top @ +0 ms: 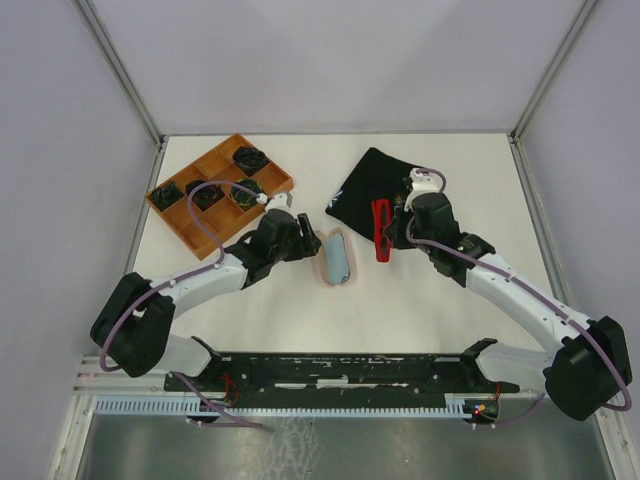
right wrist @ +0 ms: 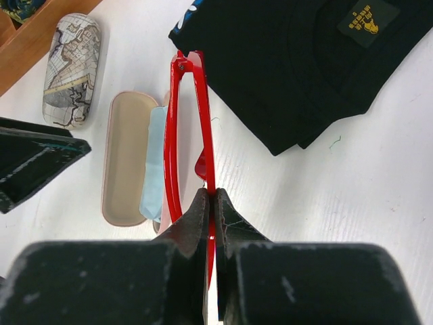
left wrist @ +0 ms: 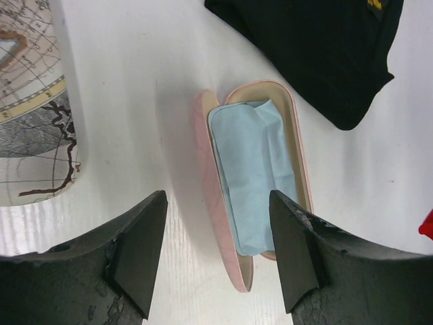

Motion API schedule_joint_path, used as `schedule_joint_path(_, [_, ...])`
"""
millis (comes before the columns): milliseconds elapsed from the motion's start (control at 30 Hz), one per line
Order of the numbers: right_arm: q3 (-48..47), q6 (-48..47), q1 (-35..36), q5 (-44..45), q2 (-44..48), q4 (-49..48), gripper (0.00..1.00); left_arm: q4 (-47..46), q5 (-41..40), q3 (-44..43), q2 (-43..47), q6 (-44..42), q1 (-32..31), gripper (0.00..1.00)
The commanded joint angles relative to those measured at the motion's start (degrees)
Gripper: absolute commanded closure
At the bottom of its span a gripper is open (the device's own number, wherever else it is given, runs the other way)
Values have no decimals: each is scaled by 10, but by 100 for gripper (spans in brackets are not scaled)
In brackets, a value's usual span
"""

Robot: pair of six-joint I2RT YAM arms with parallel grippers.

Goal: Organize the sunglasses
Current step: Move the sunglasses case at the center of the board.

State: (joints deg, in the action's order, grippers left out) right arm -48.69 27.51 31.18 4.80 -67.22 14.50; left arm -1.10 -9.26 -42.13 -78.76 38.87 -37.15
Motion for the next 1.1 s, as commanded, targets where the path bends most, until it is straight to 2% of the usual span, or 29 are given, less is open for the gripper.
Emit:
schedule_joint_path(0, [6,14,1,-1,23,-23,100,-62,61,6,-33,47,9,31])
schedule_joint_path(433, [18,13,2,-2,33,-24,100,-134,100,21,-100,70,9,42])
schedule_joint_path(833, [20,9,2,-1,39,-21,100,-146,94,12,-133,64,9,50])
schedule_joint_path(1067, [18,11,2,0,38,-25,100,-148,88,8,-136,54,9,59])
